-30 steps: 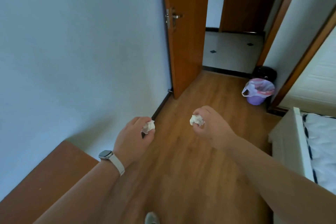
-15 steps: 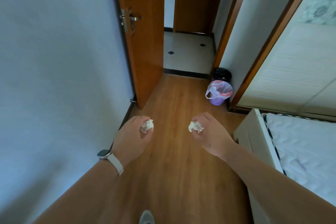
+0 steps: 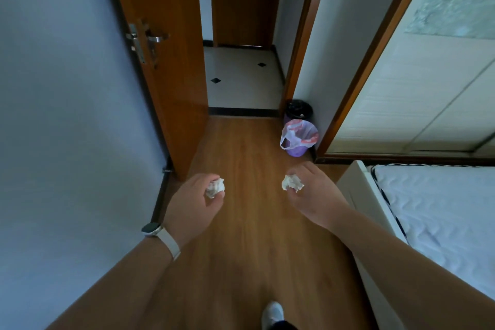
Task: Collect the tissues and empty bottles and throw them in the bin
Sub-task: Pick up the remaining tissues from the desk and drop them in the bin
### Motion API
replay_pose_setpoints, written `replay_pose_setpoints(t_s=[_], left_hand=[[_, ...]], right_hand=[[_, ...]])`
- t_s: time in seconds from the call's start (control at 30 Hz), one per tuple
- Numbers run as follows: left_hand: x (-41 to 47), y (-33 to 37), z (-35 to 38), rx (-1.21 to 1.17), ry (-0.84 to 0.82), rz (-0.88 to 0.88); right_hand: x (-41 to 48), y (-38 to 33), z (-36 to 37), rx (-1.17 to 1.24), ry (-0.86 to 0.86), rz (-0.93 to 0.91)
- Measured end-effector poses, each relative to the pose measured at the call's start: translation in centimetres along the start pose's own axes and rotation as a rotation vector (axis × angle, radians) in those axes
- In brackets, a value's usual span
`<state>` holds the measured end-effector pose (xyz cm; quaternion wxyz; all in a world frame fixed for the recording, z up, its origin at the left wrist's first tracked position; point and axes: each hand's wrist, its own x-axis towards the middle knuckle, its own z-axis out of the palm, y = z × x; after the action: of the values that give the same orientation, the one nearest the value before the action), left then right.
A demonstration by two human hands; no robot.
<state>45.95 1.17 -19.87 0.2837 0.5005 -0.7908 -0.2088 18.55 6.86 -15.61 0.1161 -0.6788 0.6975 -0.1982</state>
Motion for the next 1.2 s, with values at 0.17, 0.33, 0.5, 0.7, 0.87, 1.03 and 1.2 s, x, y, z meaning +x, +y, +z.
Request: replay_pose_setpoints(t_s=[0.17, 0.33, 0.5, 0.7, 0.87, 1.03, 1.2], left_hand=[[5.6, 0.1, 2.7, 0.002, -0.054, 0.036], [13.5, 0.0, 5.4, 0.047, -0.076, 0.040], [22.5, 1.3, 8.5, 0.084, -0.125, 0.038], [31.9, 4.9, 12.6, 0.065, -0.140, 0.120], [37.1, 6.7, 14.9, 0.078, -0.191, 0.151], [42.1, 6.9, 16.6, 0.065, -0.226, 0.175], [47.4, 4.9, 18.4, 0.037, -0.253, 0.193]], right_hand=[[4.5, 3.4, 0.7, 0.004, 0.003, 0.027], [11.9, 8.1, 1.8, 0.059, 0.031, 0.003], [19.3, 13.9, 0.0, 0.092, 0.046, 0.050], [25.6, 19.8, -3.3, 0.085, 0.034, 0.096], [27.9, 23.1, -4.4, 0.081, 0.037, 0.123], [30.4, 25.9, -4.3, 0.088, 0.064, 0.215], [34.4, 27.2, -3.6, 0.064, 0.054, 0.254]])
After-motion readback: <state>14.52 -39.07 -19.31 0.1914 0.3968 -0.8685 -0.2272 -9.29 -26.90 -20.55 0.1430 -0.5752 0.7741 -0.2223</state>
